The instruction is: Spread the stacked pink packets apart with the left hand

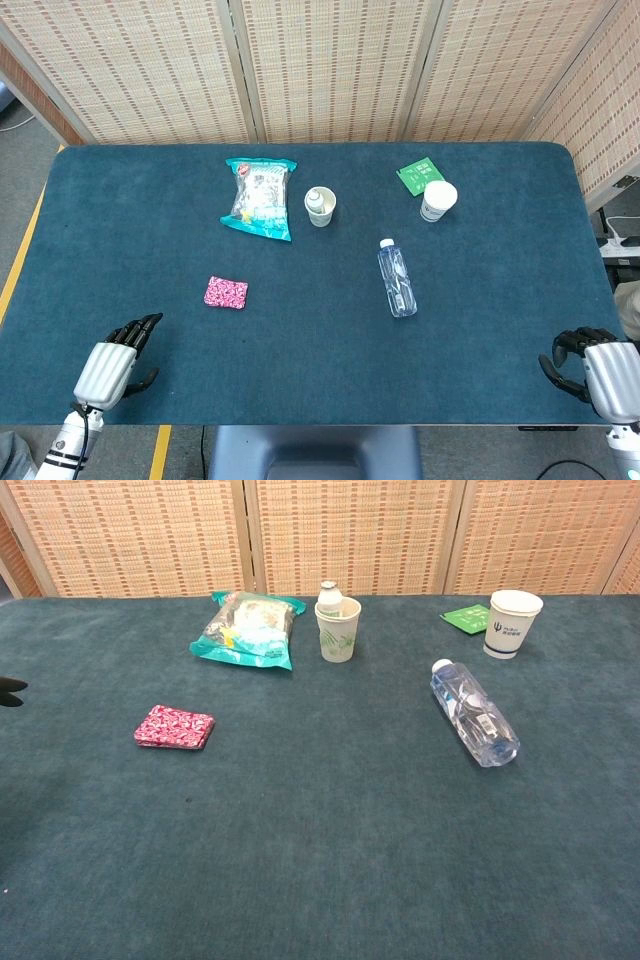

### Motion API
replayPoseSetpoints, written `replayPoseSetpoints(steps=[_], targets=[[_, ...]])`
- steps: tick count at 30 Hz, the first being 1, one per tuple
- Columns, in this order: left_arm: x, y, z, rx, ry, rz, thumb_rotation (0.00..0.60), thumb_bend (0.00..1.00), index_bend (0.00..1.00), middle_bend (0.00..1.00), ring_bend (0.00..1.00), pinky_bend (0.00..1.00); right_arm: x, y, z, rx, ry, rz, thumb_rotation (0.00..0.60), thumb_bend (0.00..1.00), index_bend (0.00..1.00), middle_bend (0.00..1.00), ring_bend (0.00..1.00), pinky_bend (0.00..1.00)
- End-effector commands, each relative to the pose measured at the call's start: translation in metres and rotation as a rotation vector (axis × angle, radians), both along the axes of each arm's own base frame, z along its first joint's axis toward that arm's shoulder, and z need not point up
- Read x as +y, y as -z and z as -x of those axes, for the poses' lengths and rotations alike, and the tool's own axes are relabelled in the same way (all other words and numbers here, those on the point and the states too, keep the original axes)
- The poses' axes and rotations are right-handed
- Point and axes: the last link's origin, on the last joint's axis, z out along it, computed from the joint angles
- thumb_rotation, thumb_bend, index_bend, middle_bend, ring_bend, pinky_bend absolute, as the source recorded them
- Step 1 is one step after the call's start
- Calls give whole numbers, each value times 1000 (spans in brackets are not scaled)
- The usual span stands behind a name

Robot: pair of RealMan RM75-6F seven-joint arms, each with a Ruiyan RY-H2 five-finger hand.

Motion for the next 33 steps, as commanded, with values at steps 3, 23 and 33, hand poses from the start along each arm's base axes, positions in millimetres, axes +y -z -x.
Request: replayPoseSetpoints(steps=[3,23,33], targets=[[0,0,0,3,-1,0,600,295,0,132,169,301,0,0,0,1,3,0,600,245,739,684,556,580],[25,-17,5,47,40,-123,600,297,0,238,259,354,3,-4,-2,-17,-8,21,600,245,739,683,556,580],[48,-18,-18,-42,146,-231,600,310,41,962,970,997,2,-5,-1,-17,-5,17,600,245,739,683,556,580]])
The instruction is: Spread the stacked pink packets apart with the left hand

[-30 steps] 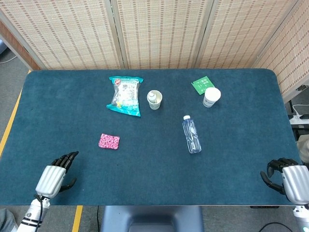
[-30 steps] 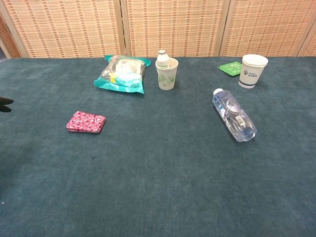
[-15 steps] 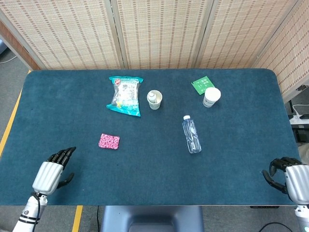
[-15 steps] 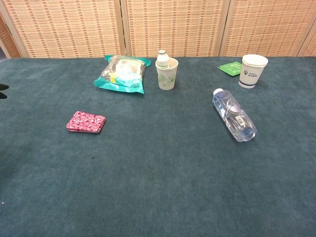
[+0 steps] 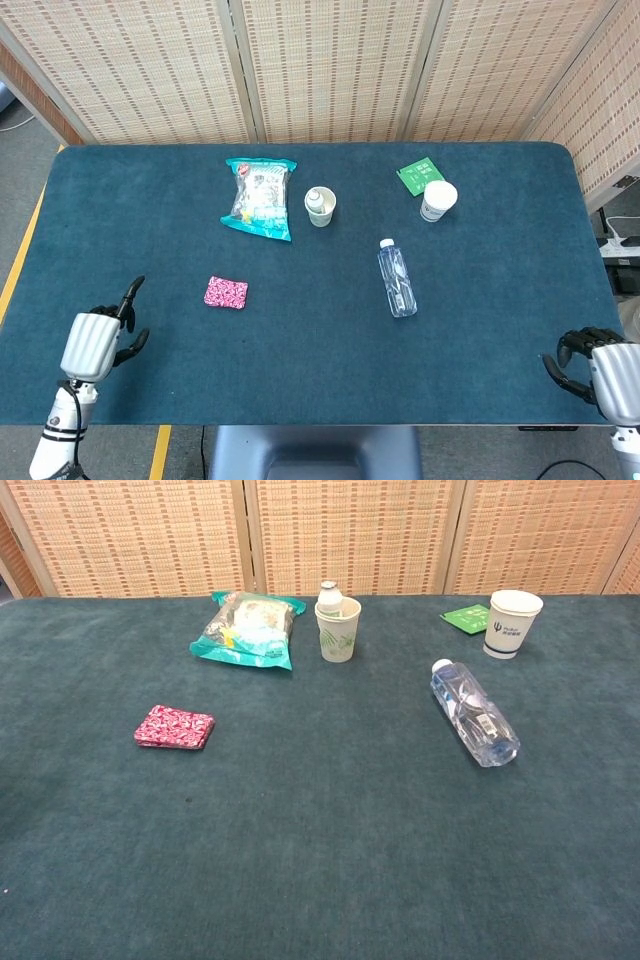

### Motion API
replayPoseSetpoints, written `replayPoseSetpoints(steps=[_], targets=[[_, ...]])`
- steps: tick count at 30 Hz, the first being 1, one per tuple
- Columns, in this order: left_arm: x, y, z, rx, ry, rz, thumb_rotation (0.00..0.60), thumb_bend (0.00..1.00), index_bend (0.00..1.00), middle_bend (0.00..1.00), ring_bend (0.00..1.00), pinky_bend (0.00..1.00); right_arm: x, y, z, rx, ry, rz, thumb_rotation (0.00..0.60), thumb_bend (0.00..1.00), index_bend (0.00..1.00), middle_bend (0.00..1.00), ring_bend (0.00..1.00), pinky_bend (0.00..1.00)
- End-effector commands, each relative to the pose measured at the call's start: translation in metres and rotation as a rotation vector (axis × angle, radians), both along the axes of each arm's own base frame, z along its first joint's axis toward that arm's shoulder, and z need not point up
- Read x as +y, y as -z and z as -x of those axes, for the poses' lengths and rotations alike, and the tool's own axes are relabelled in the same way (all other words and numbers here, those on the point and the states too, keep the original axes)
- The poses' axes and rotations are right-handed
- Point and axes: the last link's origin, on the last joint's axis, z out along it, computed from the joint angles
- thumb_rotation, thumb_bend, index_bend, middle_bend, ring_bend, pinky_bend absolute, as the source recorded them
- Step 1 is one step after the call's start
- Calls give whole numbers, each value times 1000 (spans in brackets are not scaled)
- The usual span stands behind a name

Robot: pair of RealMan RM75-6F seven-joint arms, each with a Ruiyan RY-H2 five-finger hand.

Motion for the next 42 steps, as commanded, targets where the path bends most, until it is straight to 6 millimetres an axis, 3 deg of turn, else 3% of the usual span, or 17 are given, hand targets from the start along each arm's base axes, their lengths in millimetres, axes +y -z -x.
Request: replayPoseSetpoints(steps=[1,11,14,22,32,42], targets=[[7,5,-9,4,27,23,600,309,77,992,996,1000,0,0,0,1,1,-2,600,245,739,683,556,580],[30,19,-33,41,-42,249,600,343,325,1000,1000,1000,0,-2,0,-8,-2,-6,600,245,739,683,556,580],[37,24,-41,40,-63,308,600,354,355,1000,1000,1000,0,-2,0,-11,-4,-7,600,245,739,683,556,579],[52,34,-58,62,-104,380,600,364,387,1000,1000,1000,0,-3,0,-14,-4,-8,600,244,739,683,556,579],[65,57,-71,-2,-172,308,600,365,300,1000,1000,1000,0,-3,0,-14,-4,-8,600,244,739,683,556,580],[69,73,-76,11,-255,216,600,365,368,1000,1000,1000,0,-3,0,-15,-4,-11,600,244,739,684,556,580]])
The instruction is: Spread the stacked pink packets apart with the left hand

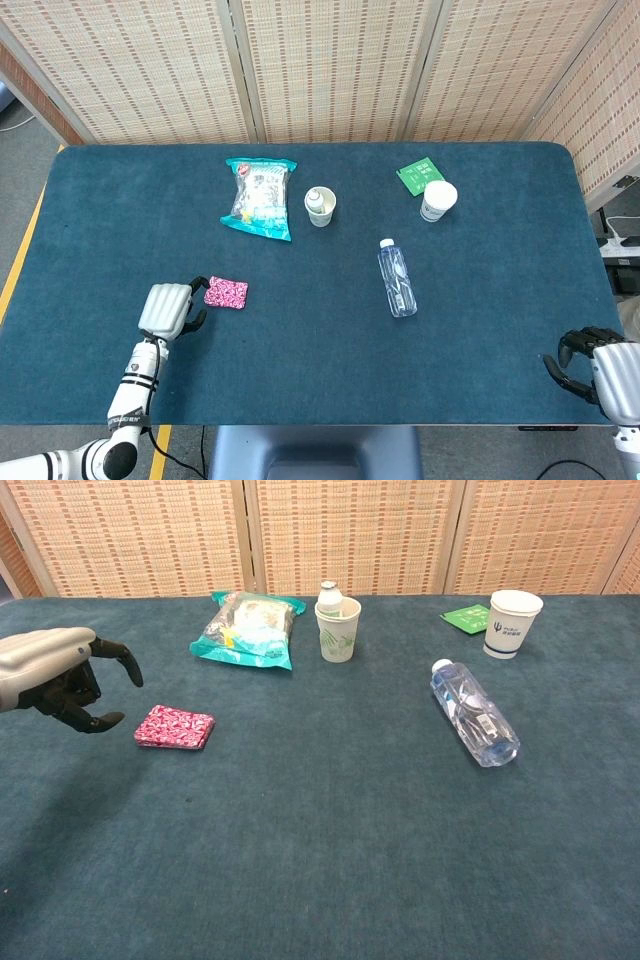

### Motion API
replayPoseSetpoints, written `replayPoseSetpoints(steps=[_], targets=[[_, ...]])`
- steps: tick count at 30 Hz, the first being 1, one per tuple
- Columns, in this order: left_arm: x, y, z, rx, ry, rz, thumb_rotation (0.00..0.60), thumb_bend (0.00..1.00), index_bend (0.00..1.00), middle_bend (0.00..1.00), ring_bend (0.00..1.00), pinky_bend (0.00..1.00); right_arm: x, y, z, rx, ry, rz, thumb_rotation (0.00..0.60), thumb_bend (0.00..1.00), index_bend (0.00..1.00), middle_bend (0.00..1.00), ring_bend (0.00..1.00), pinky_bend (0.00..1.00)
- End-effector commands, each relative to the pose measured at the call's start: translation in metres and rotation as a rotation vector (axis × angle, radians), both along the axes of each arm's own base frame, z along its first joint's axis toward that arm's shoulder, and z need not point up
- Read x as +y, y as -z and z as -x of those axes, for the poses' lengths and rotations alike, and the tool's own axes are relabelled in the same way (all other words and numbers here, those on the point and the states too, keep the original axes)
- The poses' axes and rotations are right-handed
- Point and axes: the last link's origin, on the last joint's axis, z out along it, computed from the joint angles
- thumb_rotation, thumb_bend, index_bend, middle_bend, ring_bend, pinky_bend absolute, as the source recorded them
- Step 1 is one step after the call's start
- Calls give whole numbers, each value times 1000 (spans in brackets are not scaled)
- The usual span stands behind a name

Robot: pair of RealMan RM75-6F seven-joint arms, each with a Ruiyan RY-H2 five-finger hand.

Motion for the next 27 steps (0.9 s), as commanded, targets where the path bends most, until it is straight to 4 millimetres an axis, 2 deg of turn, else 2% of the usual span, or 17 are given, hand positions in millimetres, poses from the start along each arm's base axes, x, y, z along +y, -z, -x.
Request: replayPoseSetpoints(steps=[1,5,14,22,27], targets=[[1,6,-5,-1,-23,-23,600,365,370,1000,1000,1000,0,0,0,-1,0,1,600,245,739,683,556,580],[0,8,-7,2,-26,-23,600,364,359,1000,1000,1000,0,0,0,-1,0,1,600,245,739,684,556,579],[-5,28,-16,115,149,6,600,364,251,1000,1000,1000,1,-1,0,-5,-3,2,600,245,739,683,556,579],[2,40,-21,132,246,46,600,365,235,1000,1000,1000,0,-1,0,-5,-2,5,600,245,739,683,556,580],[7,46,-20,120,245,78,600,363,234,1000,1000,1000,0,-1,0,-3,-1,5,600,245,739,683,556,579]])
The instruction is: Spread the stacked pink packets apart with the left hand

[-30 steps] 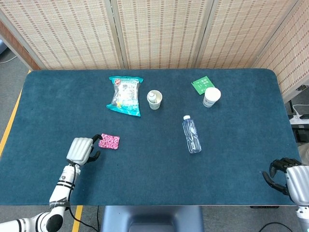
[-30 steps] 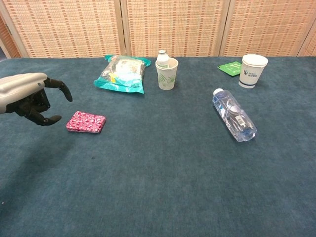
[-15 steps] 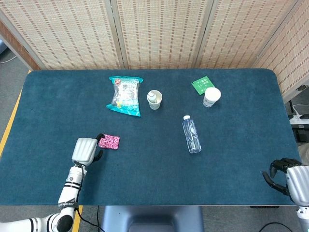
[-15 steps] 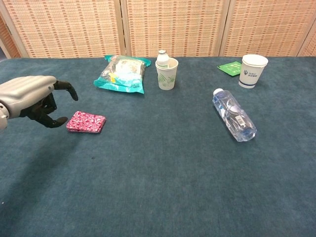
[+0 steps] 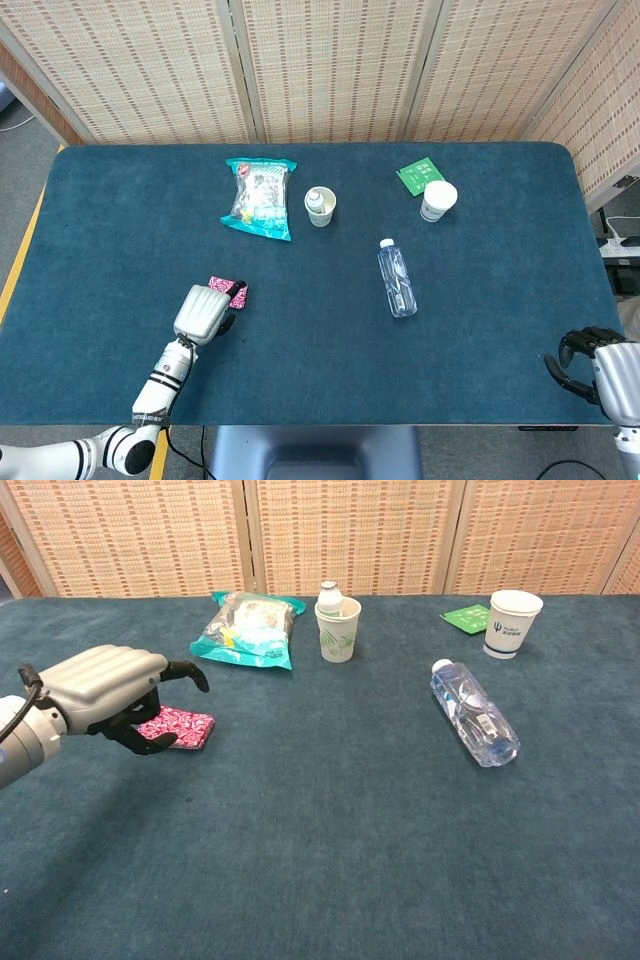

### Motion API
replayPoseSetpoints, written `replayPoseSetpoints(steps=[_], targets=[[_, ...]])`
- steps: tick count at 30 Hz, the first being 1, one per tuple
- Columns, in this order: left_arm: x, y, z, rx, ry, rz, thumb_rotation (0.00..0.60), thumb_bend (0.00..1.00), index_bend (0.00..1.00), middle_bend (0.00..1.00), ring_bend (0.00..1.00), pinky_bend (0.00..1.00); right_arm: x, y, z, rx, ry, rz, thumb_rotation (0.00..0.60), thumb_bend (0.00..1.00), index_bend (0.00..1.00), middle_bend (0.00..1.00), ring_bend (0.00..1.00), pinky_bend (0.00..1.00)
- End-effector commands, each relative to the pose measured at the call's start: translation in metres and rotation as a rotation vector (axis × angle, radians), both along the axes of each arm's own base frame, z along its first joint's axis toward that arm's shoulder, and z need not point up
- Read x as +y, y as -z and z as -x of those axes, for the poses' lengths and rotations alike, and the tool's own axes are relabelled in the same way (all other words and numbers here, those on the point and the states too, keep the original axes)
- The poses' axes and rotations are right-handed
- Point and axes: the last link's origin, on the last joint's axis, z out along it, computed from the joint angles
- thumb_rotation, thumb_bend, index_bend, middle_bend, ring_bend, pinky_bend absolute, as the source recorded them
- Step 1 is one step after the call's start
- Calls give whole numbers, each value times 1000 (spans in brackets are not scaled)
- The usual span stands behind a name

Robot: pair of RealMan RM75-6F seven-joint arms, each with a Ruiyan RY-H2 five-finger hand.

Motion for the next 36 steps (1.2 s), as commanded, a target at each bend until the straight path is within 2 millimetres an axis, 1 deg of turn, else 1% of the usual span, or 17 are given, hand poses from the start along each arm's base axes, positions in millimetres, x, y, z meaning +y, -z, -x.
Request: replayPoseSetpoints(steps=[1,9,19,24,36], targets=[[4,5,-1,0,-3,22,600,363,234,1000,1000,1000,0,0,0,2,1,-1,600,245,739,683,556,579],[14,17,-7,20,-4,52,600,362,234,1000,1000,1000,0,0,0,0,2,2,600,245,739,683,556,580],[28,25,0,53,-53,66,600,355,239,1000,1000,1000,-1,-1,0,-2,4,2,600,245,739,683,556,580],[35,25,5,73,-89,65,600,352,241,1000,1000,1000,-1,-1,0,-2,6,2,600,245,739,683,556,580],[42,21,12,96,-152,58,600,351,245,1000,1000,1000,-1,-1,1,-2,9,0,600,245,739,683,556,580]])
